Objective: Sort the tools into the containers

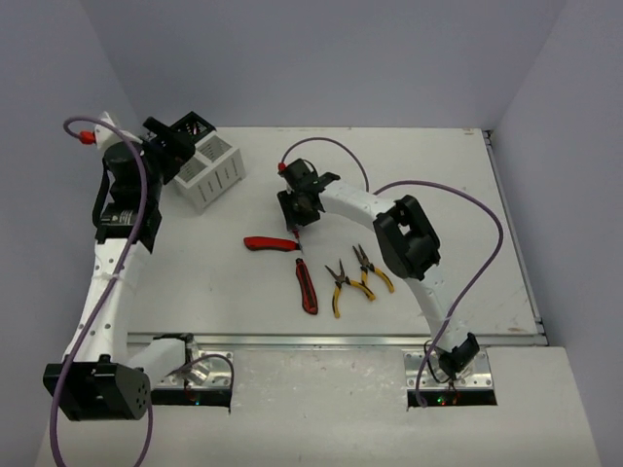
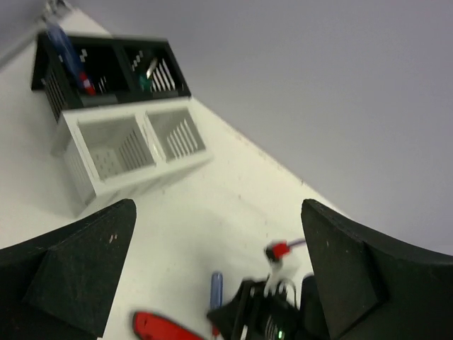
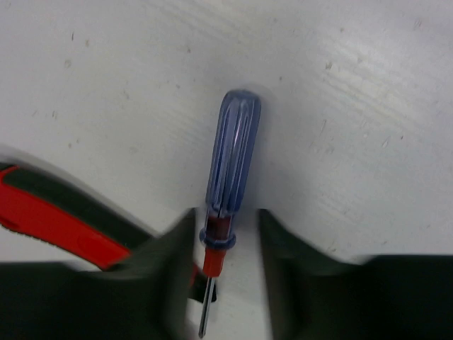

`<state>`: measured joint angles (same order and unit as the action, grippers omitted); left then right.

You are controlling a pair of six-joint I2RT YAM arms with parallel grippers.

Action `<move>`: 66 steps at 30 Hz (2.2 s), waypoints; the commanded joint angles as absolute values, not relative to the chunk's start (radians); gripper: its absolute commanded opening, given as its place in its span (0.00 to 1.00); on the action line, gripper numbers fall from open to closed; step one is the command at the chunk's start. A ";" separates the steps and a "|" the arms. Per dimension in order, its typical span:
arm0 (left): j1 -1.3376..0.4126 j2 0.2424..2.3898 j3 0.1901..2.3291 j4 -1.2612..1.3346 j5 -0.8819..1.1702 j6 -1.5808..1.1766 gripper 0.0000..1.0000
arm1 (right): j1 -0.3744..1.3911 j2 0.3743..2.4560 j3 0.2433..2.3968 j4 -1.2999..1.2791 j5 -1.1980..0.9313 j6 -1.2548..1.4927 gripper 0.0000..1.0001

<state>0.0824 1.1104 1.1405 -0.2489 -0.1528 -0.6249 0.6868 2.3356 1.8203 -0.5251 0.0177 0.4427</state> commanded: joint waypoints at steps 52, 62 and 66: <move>-0.423 1.317 0.833 0.439 0.562 -0.854 0.00 | 0.660 1.343 1.015 0.092 -0.322 0.288 0.00; -0.394 1.304 1.057 0.012 0.105 -0.715 0.00 | 0.658 1.355 1.031 -0.003 -0.221 0.255 0.99; -0.247 1.328 1.173 -0.150 -0.048 -0.716 0.00 | 0.658 1.273 0.953 -0.034 -0.133 0.241 0.99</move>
<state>-0.3584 1.3293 1.0529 0.0256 0.1925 -0.7530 0.6567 1.3509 0.9895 -0.0224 -0.2224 0.2659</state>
